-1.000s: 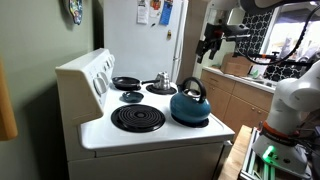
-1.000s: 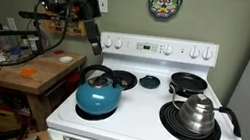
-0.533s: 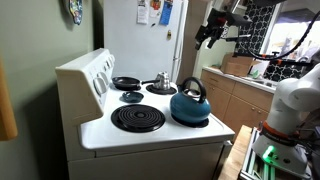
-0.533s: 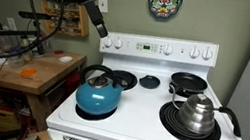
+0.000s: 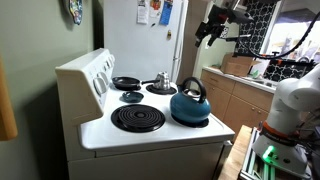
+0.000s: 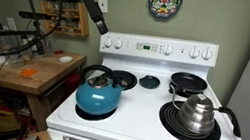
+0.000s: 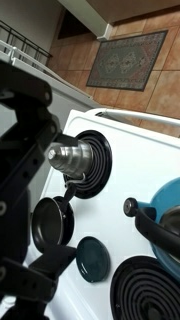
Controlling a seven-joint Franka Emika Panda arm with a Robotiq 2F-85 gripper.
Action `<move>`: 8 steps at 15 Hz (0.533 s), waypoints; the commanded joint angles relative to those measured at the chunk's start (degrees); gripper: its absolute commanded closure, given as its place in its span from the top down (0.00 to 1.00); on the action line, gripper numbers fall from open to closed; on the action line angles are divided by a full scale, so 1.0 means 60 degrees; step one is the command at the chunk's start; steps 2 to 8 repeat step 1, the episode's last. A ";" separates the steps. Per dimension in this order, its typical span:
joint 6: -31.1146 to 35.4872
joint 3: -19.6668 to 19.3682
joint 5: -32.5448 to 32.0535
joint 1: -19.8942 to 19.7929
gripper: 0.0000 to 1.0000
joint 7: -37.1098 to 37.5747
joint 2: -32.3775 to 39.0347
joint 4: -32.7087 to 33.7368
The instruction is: Move the kettle to the stove plate in front of it
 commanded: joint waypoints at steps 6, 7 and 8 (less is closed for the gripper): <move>-0.0005 0.0126 0.0107 -0.0186 1.00 -0.0090 -0.0025 0.0029; -0.0005 0.0126 0.0107 -0.0186 1.00 -0.0090 -0.0025 0.0029; -0.0005 0.0126 0.0107 -0.0186 1.00 -0.0090 -0.0025 0.0029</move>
